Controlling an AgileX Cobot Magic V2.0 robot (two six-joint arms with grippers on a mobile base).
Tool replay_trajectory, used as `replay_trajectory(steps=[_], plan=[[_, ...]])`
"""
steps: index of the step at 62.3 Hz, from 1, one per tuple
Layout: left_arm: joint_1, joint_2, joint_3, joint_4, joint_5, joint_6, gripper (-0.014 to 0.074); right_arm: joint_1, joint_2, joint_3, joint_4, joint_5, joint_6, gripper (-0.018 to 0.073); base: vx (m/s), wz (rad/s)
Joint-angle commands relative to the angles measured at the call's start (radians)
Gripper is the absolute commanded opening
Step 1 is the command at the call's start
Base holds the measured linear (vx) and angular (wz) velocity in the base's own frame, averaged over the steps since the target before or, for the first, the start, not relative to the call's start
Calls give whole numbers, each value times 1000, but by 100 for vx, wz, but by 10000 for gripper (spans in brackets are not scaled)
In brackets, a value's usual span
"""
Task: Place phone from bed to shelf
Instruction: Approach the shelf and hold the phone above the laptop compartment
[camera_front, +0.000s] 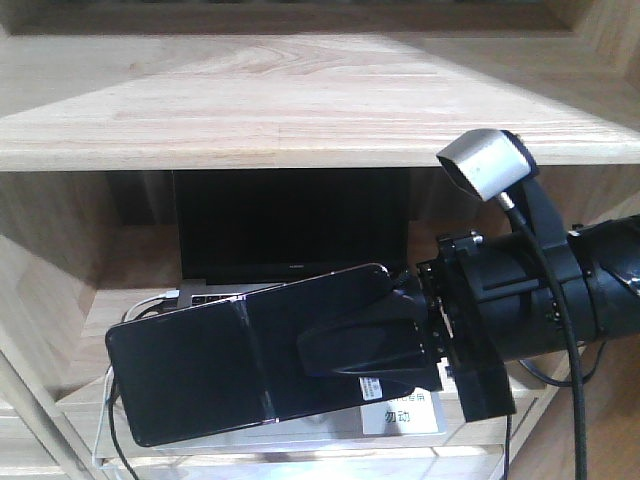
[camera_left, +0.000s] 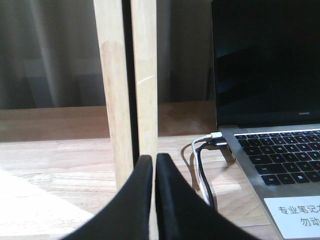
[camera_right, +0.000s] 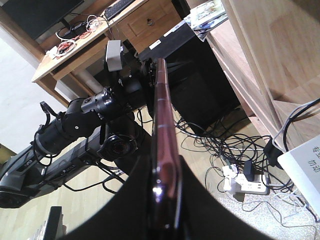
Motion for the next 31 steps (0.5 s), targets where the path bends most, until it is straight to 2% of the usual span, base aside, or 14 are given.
replay_trajectory(steps=[1,31], plan=[[-4,-6,2,-9,-74,-4,1,-2,-27,-27,96,73,-12,-1,0,0],[-4,-6,2,-9,-74,-4,1,-2,-27,-27,96,70,-12,-1,0,0]])
